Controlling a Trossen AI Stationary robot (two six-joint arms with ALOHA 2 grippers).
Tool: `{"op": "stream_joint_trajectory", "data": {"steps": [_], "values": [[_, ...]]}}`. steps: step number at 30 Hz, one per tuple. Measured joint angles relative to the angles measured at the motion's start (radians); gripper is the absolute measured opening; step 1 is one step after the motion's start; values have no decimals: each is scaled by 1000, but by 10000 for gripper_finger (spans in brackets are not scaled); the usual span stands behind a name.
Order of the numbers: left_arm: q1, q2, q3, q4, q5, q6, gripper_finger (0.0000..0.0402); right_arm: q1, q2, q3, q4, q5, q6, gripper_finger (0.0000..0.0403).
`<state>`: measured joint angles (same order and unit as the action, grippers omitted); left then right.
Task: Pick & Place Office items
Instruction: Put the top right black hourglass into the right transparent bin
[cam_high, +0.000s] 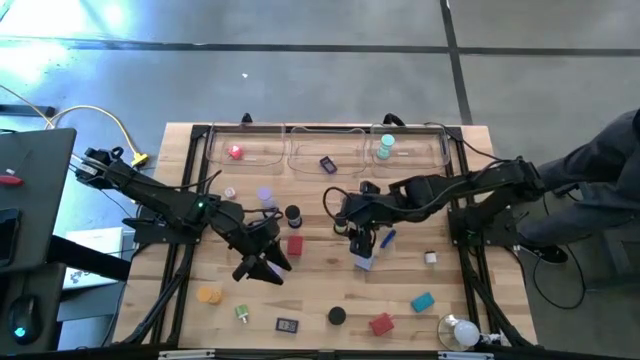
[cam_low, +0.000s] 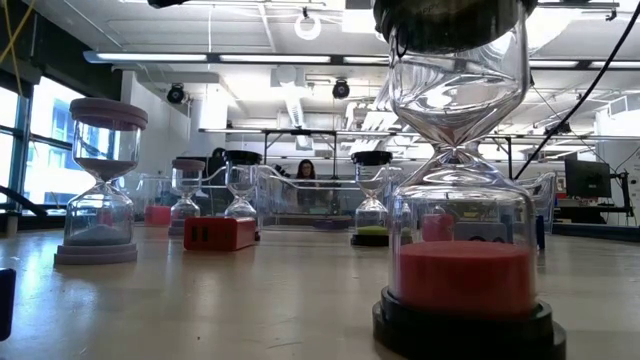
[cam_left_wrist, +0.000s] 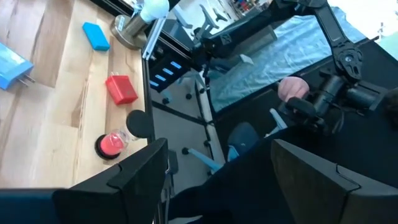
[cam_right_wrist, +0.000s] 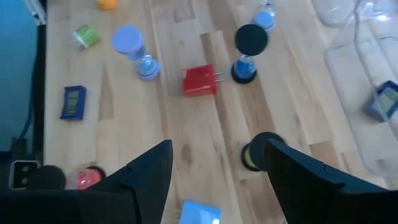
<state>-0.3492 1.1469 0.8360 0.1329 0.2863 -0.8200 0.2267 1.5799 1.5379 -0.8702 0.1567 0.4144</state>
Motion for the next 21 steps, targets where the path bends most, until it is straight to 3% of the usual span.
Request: {"op": "stream_joint_trajectory", "data": {"steps": [5, 14, 17, 21], "values": [[0, 0, 0, 0, 18, 0, 278, 3, 0, 0, 1, -19, 16, 265], [3, 0, 0, -1, 53, 37, 278, 2, 0, 0, -1, -30, 86, 358], [3, 0, 0, -9, 54, 38, 278, 3, -1, 0, -20, 61, 98, 372], [2, 0, 0, -21, 78, 38, 278, 1, -1, 0, -114, 219, 238, 375]]}}
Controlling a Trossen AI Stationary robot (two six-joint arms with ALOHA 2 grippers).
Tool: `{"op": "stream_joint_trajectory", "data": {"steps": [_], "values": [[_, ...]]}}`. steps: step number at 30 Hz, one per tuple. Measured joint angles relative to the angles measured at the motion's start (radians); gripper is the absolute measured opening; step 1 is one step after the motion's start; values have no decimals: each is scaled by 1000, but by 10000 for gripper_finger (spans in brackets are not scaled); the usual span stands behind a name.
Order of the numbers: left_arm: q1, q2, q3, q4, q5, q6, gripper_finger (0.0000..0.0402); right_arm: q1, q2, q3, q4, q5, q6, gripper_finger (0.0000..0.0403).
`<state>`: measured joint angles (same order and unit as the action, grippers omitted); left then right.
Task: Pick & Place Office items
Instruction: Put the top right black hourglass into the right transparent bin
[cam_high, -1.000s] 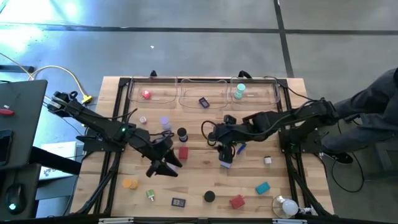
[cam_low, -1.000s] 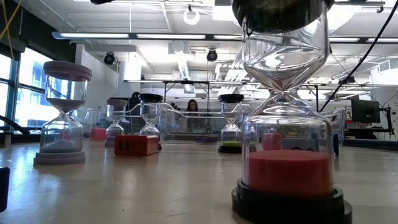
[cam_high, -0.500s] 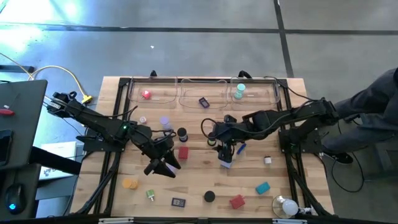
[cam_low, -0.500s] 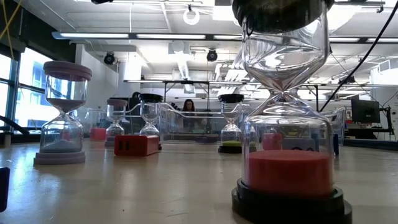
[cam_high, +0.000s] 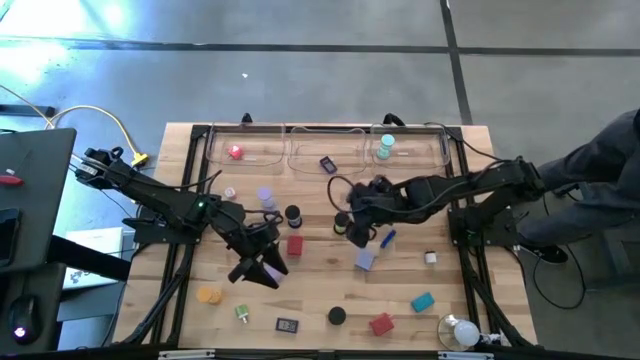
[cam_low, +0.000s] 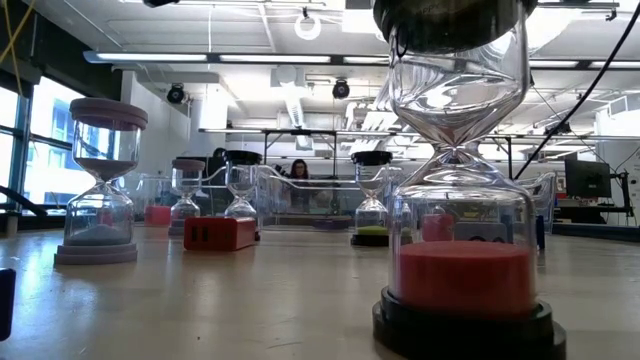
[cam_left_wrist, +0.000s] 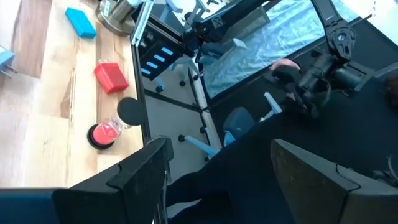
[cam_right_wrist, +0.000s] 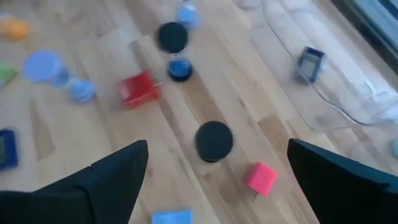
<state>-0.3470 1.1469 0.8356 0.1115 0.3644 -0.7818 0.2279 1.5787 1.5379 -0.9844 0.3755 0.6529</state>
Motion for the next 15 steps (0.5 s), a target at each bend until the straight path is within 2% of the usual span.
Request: {"op": "stream_joint_trajectory", "data": {"steps": [4, 8, 12, 15], "values": [[0, 0, 0, -9, 8, 0, 278, -16, 8, 0, -9, -25, 54, 375], [0, 0, -1, -10, 8, 1, 278, -60, 43, 0, -30, -107, 137, 375], [0, 0, -1, -11, 15, 2, 278, -104, 114, 1, -22, -115, 110, 375], [2, 0, -1, -14, 15, 1, 278, -123, 171, 1, -2, -172, 92, 375]]}}
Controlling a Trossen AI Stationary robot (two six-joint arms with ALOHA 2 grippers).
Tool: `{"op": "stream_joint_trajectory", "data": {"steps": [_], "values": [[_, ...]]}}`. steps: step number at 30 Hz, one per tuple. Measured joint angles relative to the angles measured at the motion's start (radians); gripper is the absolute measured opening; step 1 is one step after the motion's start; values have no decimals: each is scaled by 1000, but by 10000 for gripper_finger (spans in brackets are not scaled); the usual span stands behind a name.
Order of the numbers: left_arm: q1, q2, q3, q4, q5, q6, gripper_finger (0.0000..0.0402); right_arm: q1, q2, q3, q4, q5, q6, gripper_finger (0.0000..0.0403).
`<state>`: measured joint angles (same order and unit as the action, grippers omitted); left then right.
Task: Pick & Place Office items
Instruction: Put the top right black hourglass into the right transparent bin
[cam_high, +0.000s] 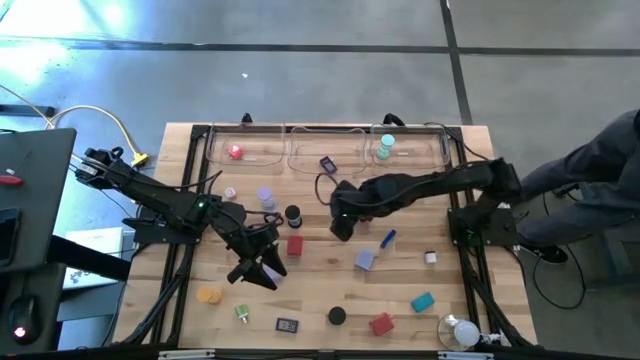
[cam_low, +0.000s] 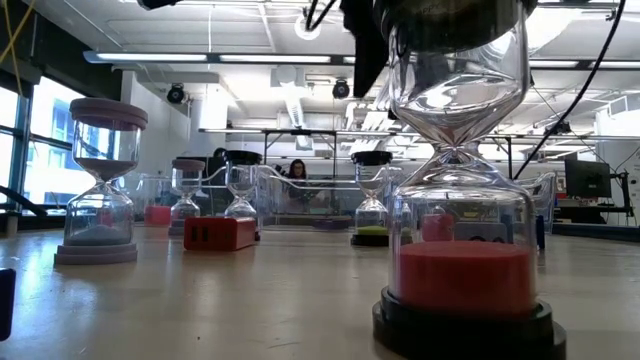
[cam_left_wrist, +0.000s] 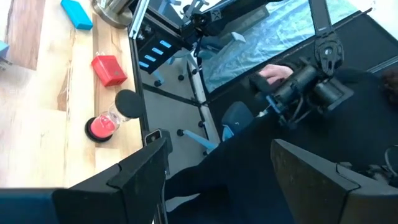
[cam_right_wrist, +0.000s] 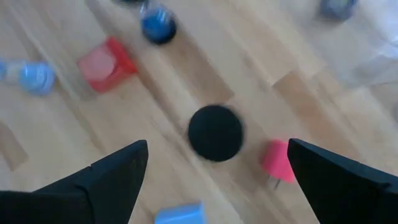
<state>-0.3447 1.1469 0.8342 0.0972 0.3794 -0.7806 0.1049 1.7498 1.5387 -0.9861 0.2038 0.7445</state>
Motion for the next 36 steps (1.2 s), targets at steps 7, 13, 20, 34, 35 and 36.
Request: {"op": "stream_joint_trajectory", "data": {"steps": [7, 13, 20, 34, 35, 36], "values": [[3, 0, 0, -13, 26, 0, 278, -25, 104, 0, -5, -46, -16, 375], [2, 0, 0, -17, 56, 0, 278, -41, 130, -1, 0, -50, -23, 375], [3, 0, 0, -24, 69, 2, 278, -48, 154, -1, 40, -51, -78, 375], [29, 0, 0, -27, 119, 5, 278, -79, 215, -1, 63, -72, -95, 351], [31, 0, 0, -27, 121, 5, 278, -81, 216, 0, 61, -76, -95, 343], [31, 0, 0, -27, 122, 5, 278, -84, 219, 0, 55, -82, -95, 334]]}}
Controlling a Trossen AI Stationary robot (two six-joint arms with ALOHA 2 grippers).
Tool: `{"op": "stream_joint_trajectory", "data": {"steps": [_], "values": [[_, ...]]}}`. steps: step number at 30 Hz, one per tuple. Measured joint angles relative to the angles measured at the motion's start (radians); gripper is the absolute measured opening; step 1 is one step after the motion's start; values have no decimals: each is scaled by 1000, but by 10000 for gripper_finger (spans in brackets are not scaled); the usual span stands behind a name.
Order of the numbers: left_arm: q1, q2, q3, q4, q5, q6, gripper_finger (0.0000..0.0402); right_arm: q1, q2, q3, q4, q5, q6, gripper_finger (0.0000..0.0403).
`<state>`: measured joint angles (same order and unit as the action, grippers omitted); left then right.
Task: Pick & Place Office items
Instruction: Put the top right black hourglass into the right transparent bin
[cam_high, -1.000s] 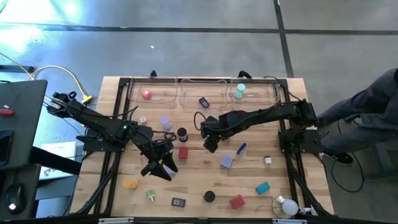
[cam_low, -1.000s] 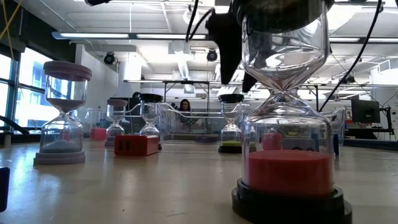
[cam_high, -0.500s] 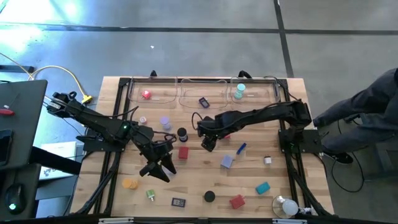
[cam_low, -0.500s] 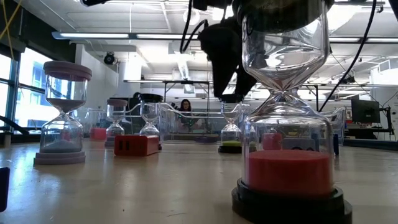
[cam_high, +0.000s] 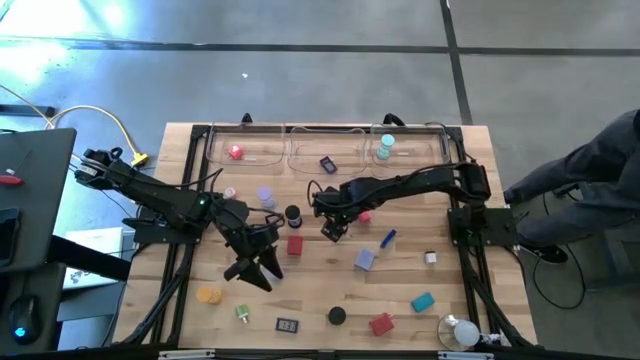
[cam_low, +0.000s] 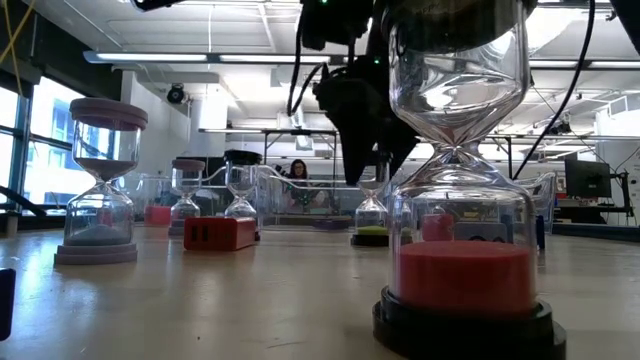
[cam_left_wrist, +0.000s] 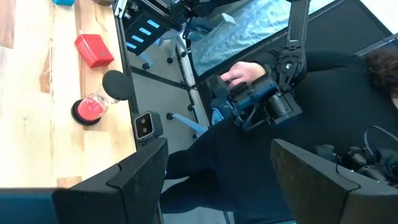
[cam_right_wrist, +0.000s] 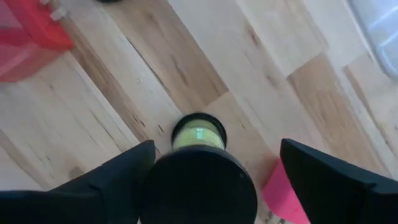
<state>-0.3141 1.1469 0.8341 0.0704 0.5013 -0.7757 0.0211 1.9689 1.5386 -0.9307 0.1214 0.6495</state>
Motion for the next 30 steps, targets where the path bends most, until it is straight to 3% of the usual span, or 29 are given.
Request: {"op": "stream_joint_trajectory", "data": {"steps": [11, 20, 30], "values": [[32, 0, 0, -7, 46, 6, 278, -24, 4, -1, -6, -46, -24, 193], [75, 0, 0, -7, 82, 24, 278, -30, -19, -1, -26, -43, -78, 190], [124, 0, 1, -7, 153, 50, 278, -30, -167, 2, -247, -6, -45, 190]]}}
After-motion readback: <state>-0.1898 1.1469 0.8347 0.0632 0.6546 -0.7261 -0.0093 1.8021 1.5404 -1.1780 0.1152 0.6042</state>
